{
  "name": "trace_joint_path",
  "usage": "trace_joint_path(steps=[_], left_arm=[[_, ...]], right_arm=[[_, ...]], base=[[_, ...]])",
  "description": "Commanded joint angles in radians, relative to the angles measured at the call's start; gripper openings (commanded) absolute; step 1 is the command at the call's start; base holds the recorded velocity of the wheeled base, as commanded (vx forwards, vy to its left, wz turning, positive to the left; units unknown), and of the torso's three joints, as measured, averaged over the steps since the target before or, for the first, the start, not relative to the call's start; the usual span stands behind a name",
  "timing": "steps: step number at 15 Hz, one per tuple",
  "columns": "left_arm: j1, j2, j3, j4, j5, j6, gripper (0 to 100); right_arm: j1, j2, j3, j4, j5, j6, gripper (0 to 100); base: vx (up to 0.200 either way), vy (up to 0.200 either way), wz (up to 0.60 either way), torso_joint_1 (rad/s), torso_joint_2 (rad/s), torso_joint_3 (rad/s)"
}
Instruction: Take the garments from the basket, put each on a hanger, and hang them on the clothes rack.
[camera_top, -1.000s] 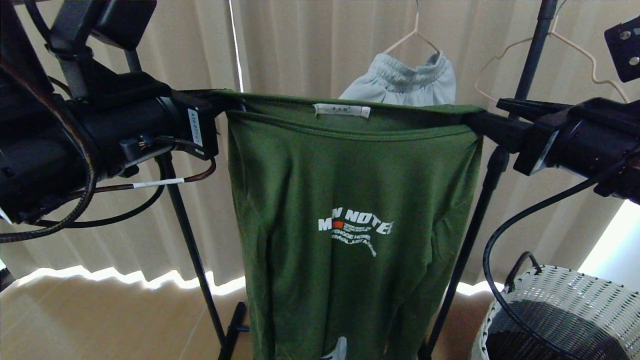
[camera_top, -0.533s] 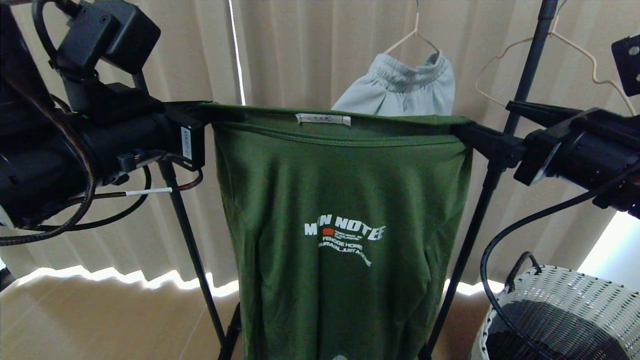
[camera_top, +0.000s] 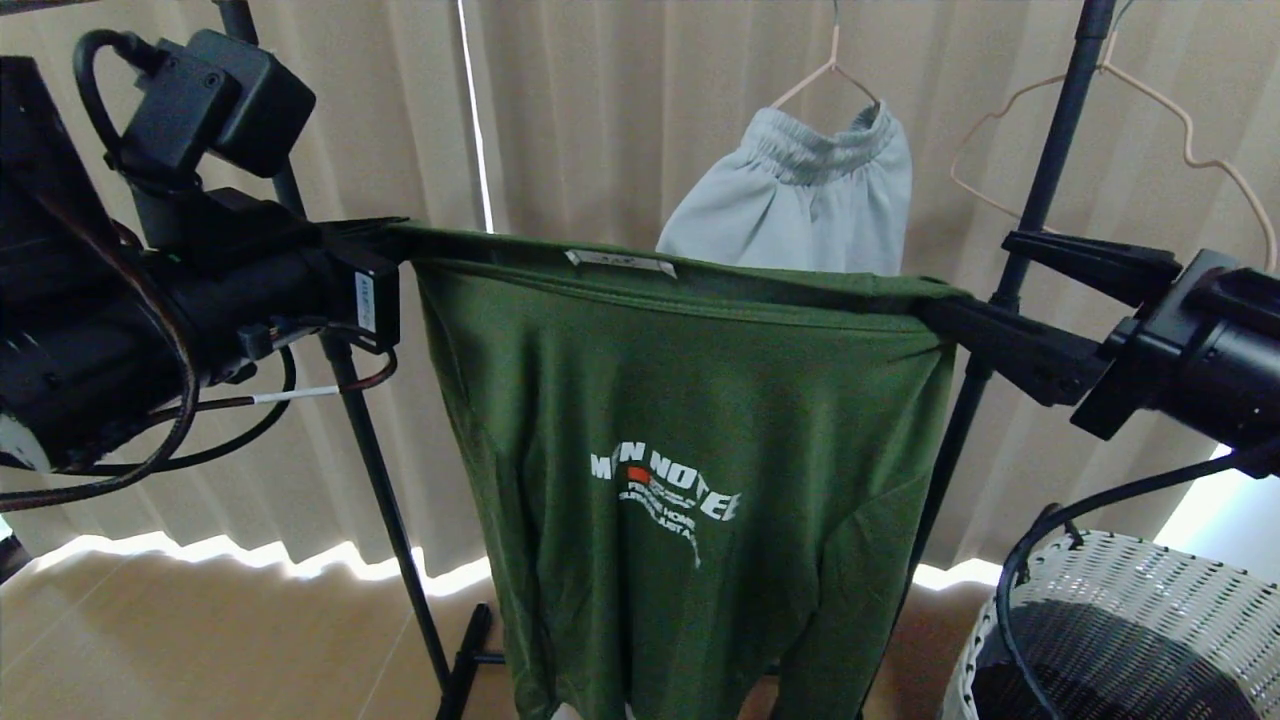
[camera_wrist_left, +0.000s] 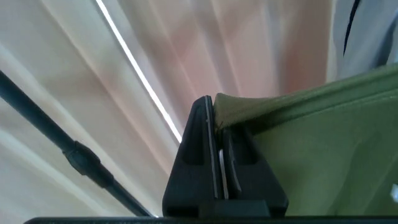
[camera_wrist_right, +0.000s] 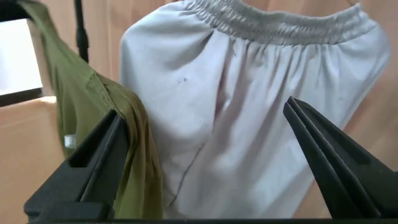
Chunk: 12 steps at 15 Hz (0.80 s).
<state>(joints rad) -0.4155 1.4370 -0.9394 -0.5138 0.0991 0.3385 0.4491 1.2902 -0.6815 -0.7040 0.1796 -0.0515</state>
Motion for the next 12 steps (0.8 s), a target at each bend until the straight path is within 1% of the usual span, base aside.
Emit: trace_joint_path(steps=[1, 3, 5, 7, 8, 9, 10, 11, 12], left_arm=[[0.001, 0.025, 0.016, -0.014, 0.002, 0.0, 0], [0.003, 0.029, 0.025, -0.018, 0.001, 0.0, 0], [0.004, 0.028, 0.025, -0.018, 0.001, 0.0, 0], [0.006, 0.02, 0.039, -0.017, 0.007, -0.001, 0], [0.017, -0.001, 0.068, -0.018, 0.021, -0.004, 0], [0.04, -0.05, 0.137, -0.017, 0.028, -0.012, 0], [0.063, -0.09, 0.192, -0.017, 0.028, -0.016, 0], [0.113, -0.168, 0.28, -0.017, 0.022, -0.042, 0], [0.135, -0.205, 0.321, -0.017, 0.021, -0.07, 0]], right_arm=[[0.002, -0.045, 0.046, -0.002, 0.075, 0.036, 100], [0.002, -0.077, 0.063, 0.005, 0.147, 0.081, 100], [0.0, -0.085, 0.063, 0.009, 0.159, 0.085, 100], [-0.004, -0.075, 0.08, 0.02, 0.147, 0.078, 100], [-0.029, -0.08, 0.102, 0.034, 0.139, 0.068, 100], [-0.076, -0.092, 0.129, 0.055, 0.118, 0.041, 100], [-0.099, -0.098, 0.149, 0.061, 0.107, 0.021, 100], [-0.138, -0.104, 0.183, 0.063, 0.093, 0.007, 100], [-0.165, -0.109, 0.2, 0.066, 0.078, 0.007, 100]], base=[[0.0, 0.0, 0.0, 0.0, 0.0, 0.0], [0.0, 0.0, 0.0, 0.0, 0.0, 0.0], [0.0, 0.0, 0.0, 0.0, 0.0, 0.0], [0.0, 0.0, 0.0, 0.0, 0.0, 0.0], [0.0, 0.0, 0.0, 0.0, 0.0, 0.0], [0.0, 0.0, 0.0, 0.0, 0.0, 0.0], [0.0, 0.0, 0.0, 0.0, 0.0, 0.0], [0.0, 0.0, 0.0, 0.0, 0.0, 0.0], [0.0, 0.0, 0.0, 0.0, 0.0, 0.0]])
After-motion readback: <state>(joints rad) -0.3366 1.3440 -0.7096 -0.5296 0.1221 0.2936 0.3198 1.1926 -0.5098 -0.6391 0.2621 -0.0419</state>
